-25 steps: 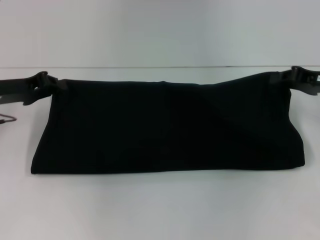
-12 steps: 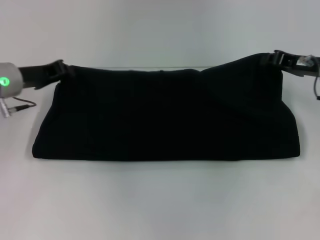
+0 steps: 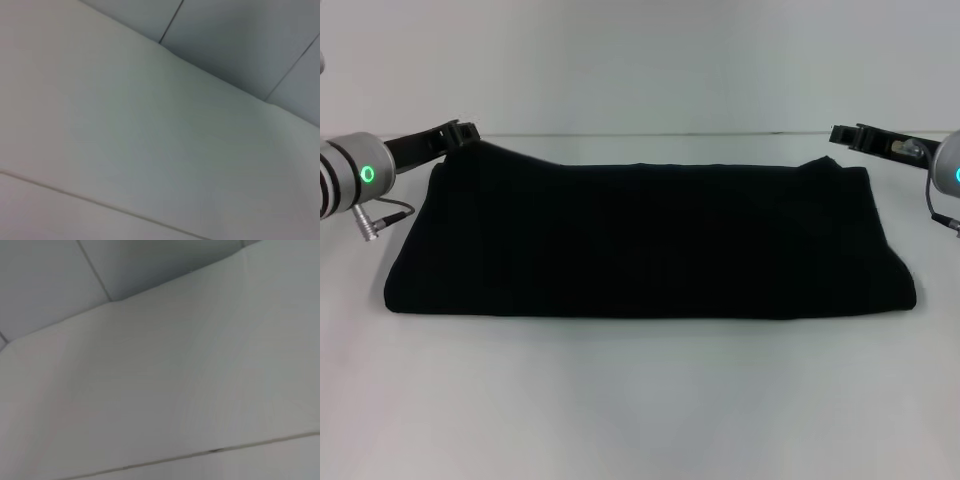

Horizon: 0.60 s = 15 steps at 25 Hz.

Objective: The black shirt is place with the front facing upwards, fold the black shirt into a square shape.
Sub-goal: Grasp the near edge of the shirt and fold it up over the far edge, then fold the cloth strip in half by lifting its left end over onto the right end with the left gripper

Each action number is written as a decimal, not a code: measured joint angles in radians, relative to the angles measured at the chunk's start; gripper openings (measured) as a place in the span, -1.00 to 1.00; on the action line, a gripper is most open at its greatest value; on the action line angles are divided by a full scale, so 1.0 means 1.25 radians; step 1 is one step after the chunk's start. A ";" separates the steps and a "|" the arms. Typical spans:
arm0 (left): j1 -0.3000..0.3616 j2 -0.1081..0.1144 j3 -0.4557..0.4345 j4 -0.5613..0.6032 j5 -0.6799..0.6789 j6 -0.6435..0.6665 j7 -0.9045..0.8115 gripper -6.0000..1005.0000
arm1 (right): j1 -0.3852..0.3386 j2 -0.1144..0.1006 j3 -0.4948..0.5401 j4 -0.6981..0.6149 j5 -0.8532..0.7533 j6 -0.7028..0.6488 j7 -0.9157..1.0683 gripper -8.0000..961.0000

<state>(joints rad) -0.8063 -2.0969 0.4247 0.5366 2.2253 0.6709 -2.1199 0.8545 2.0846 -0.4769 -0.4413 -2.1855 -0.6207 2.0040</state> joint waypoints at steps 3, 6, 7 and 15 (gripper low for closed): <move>0.007 -0.001 -0.001 -0.010 -0.030 -0.014 0.005 -0.62 | -0.014 0.000 -0.001 0.001 0.026 0.007 -0.007 -0.47; 0.026 0.008 -0.003 -0.010 -0.046 0.030 0.001 -0.38 | -0.046 -0.005 -0.001 -0.015 0.082 -0.036 -0.018 -0.21; 0.032 0.014 -0.005 -0.009 -0.047 0.050 -0.002 -0.29 | -0.059 -0.011 0.000 -0.020 0.099 -0.076 -0.025 -0.12; 0.132 0.140 -0.010 -0.020 -0.051 0.445 -0.135 0.38 | -0.160 -0.067 -0.011 -0.035 0.158 -0.534 -0.314 0.44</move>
<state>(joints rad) -0.6415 -1.9223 0.4116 0.5118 2.1618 1.2270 -2.2881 0.6547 2.0014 -0.4903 -0.4853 -1.9885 -1.2884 1.6111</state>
